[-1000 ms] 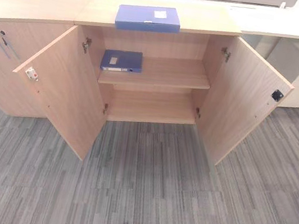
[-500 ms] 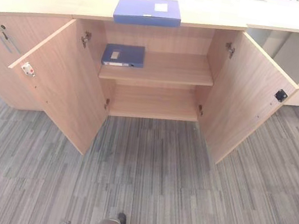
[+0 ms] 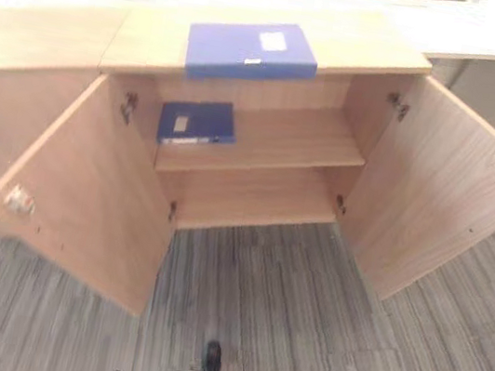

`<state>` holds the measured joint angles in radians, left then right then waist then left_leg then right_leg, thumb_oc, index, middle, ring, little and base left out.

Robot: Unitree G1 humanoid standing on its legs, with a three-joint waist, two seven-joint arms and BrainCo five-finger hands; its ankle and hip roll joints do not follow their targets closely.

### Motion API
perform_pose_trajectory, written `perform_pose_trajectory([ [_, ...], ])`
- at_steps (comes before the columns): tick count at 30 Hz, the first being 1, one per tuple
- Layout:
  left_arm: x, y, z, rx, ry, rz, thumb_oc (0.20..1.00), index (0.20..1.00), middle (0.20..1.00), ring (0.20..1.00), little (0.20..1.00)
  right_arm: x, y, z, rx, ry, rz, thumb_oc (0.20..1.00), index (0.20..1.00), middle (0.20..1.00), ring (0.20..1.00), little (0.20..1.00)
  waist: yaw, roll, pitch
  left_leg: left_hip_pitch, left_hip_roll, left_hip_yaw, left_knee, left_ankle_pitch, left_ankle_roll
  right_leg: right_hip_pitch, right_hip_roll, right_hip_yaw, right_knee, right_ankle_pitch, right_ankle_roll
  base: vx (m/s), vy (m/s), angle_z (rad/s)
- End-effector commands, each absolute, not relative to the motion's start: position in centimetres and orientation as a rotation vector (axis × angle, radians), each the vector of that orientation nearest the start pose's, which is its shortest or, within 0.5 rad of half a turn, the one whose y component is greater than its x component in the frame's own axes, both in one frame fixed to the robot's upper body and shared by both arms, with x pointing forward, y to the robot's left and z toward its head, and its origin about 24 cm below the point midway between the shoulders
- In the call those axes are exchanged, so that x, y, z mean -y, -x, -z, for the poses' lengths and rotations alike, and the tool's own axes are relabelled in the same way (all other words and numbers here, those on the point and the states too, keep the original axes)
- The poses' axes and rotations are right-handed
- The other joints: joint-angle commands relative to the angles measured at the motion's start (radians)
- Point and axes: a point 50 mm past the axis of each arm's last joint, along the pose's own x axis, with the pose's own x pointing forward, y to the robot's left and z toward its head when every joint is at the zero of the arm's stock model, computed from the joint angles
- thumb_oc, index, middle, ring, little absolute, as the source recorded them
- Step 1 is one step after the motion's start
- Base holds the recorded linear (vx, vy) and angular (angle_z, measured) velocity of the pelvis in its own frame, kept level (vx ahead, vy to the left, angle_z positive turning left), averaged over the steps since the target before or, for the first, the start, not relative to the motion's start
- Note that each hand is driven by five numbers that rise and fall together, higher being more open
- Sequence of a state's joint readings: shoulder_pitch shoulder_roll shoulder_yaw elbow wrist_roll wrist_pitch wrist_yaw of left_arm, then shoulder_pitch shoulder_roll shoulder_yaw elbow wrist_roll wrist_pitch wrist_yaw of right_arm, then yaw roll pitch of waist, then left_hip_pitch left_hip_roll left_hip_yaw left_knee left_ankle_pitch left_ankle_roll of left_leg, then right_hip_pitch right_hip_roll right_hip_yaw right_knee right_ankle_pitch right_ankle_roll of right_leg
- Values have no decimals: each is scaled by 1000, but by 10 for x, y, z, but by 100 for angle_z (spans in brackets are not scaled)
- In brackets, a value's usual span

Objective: Put the empty folder in the office cabinet

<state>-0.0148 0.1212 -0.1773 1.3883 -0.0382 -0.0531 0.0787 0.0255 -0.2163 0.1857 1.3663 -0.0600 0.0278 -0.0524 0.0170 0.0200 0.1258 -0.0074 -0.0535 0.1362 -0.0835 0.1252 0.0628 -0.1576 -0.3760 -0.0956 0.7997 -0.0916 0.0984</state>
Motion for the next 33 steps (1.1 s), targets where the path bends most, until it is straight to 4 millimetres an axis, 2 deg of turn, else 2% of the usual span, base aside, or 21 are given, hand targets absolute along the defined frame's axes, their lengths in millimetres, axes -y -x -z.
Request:
perform_pose_trajectory([
  [1, -217, -75, 169, -1264, -269, -97, 1000, 1000, 1000, 1000, 1000, 242, -81, 163, -1313, 371, 88, 1000, 1000, 1000, 1000, 1000, -8, 18, 35, -39, 16, -80, -4, -68, -51, 39, -7, -21, -288, 282, 25, 219, 73, 40],
  [3, -221, -84, 166, -1222, -276, -108, 1000, 1000, 1000, 1000, 1000, 239, -85, 163, -1287, 352, 100, 1000, 1000, 1000, 1000, 1000, -41, 30, 62, -8, 22, -92, -4, -84, -56, -6, 56, -43, -394, 203, 22, 270, 15, 16],
  [4, -222, -90, 164, -1200, -279, -111, 1000, 1000, 1000, 1000, 1000, 241, -89, 162, -1277, 343, 124, 1000, 1000, 1000, 1000, 1000, -49, 25, 64, -3, 15, -95, -4, -93, -59, -13, 74, -45, -481, 191, 31, 248, -80, 14],
  [6, -227, -98, 161, -1171, -288, -132, 1000, 1000, 1000, 1000, 1000, 242, -92, 161, -1269, 328, 142, 1000, 1000, 1000, 1000, 1000, -68, 7, 77, 25, 8, -109, -4, -114, -71, -17, 112, -38, -648, 193, 53, 278, -116, 25],
  [8, -231, -104, 159, -1151, -298, -144, 1000, 1000, 1000, 1000, 1000, 241, -93, 161, -1268, 332, 136, 1000, 1000, 1000, 1000, 1000, -84, -13, 91, 67, 9, -126, -4, -142, -80, -27, 150, -5, -765, 238, 77, 321, -141, 50],
  [12, -231, -103, 159, -1153, -309, -133, 1000, 1000, 1000, 1000, 1000, 241, -85, 163, -1294, 355, 116, 1000, 1000, 1000, 1000, 1000, -87, -29, 82, 95, 9, -144, -4, -163, -86, -3, 166, -11, -806, 246, 76, 223, -135, 45],
  [13, -230, -99, 161, -1167, -306, -131, 1000, 1000, 1000, 1000, 1000, 242, -79, 164, -1315, 360, 114, 1000, 1000, 1000, 1000, 1000, -86, -37, 62, 106, 15, -154, -4, -176, -89, 21, 178, -17, -834, 251, 69, 241, -186, 25],
  [16, -228, -93, 163, -1184, -292, -132, 1000, 1000, 1000, 1000, 1000, 243, -76, 164, -1320, 370, 107, 1000, 1000, 1000, 1000, 1000, -85, -33, 40, 116, 38, -153, -4, -183, -97, 41, 196, -36, -854, 248, 64, 229, -191, 10],
  [17, -223, -89, 164, -1195, -290, -117, 1000, 1000, 1000, 1000, 1000, 244, -78, 163, -1310, 372, 110, 1000, 1000, 1000, 1000, 1000, -86, -27, 21, 128, 63, -150, -4, -188, -108, 58, 214, -41, -861, 232, 55, 152, -139, 5],
  [18, -223, -89, 164, -1195, -290, -117, 1000, 1000, 1000, 1000, 1000, 244, -78, 163, -1310, 372, 110, 1000, 1000, 1000, 1000, 1000, -86, -26, 21, 128, 63, -150, -4, -189, -108, 58, 215, -41, -860, 232, 55, 273, -261, 4],
  [21, -219, -89, 165, -1193, -288, -106, 1000, 1000, 1000, 1000, 1000, 245, -89, 161, -1265, 365, 121, 1000, 1000, 1000, 1000, 1000, -92, -12, 5, 150, 114, -145, -4, -194, -133, 70, 251, -37, -840, 184, 31, 176, -184, -6],
  [22, -219, -89, 165, -1193, -288, -106, 1000, 1000, 1000, 1000, 1000, 245, -89, 161, -1265, 365, 121, 1000, 1000, 1000, 1000, 1000, -92, -12, 5, 150, 114, -145, -4, -194, -133, 70, 251, -37, -840, 184, 31, 210, -243, -11],
  [23, -217, -95, 164, -1167, -273, -107, 1000, 1000, 1000, 1000, 1000, 247, -94, 159, -1240, 368, 125, 1000, 1000, 1000, 1000, 1000, -96, -5, -5, 162, 147, -139, -3, -193, -151, 80, 274, -40, -830, 152, 16, 154, -185, -8],
  [25, -216, -99, 163, -1147, -258, -114, 1000, 1000, 1000, 1000, 1000, 247, -95, 158, -1234, 371, 125, 1000, 1000, 1000, 1000, 1000, -96, -3, -6, 164, 159, -139, 3, -194, -157, 84, 284, -38, -826, 141, 8, 150, -189, 6],
  [26, -215, -103, 161, -1128, -249, -118, 1000, 1000, 1000, 1000, 1000, 249, -95, 158, -1231, 378, 126, 1000, 1000, 1000, 1000, 1000, -97, -2, -5, 159, 168, -140, 24, -200, -160, 89, 292, -39, -822, 128, 2, 140, -262, 15],
  [27, -213, -118, 156, -1059, -223, -127, 1000, 1000, 1000, 1000, 1000, 250, -97, 157, -1224, 390, 127, 1000, 1000, 1000, 1000, 1000, -94, -12, 11, 103, 174, -145, 155, -202, -171, 109, 302, -39, -820, 100, -17, 87, -195, 9],
  [28, -213, -118, 156, -1059, -223, -127, 1000, 1000, 1000, 1000, 1000, 250, -97, 157, -1224, 390, 127, 1000, 1000, 1000, 1000, 1000, -94, -12, 11, 103, 174, -145, 155, -202, -171, 109, 302, -39, -820, 100, -17, 29, -211, 2],
  [30, -212, -145, 142, -924, -204, -131, 1000, 1000, 1000, 1000, 1000, 255, -104, 153, -1197, 407, 141, 1000, 1000, 1000, 1000, 1000, -78, -33, 60, -11, 139, -182, 344, -157, -175, 123, 294, -39, -822, 98, -35, -71, -140, 9],
  [32, -212, -145, 142, -924, -204, -131, 1000, 1000, 1000, 1000, 1000, 255, -104, 153, -1197, 406, 141, 1000, 1000, 1000, 1000, 1000, -81, -33, 59, -18, 139, -185, 352, -160, -175, 122, 294, -41, -822, 98, -35, -36, -56, 10],
  [33, -211, -154, 136, -870, -198, -128, 1000, 1000, 1000, 1000, 1000, 257, -106, 152, -1189, 417, 143, 1000, 1000, 1000, 1000, 1000, -75, -41, 75, -57, 118, -202, 402, -158, -169, 124, 291, -41, -824, 95, -41, 12, -89, 4],
])
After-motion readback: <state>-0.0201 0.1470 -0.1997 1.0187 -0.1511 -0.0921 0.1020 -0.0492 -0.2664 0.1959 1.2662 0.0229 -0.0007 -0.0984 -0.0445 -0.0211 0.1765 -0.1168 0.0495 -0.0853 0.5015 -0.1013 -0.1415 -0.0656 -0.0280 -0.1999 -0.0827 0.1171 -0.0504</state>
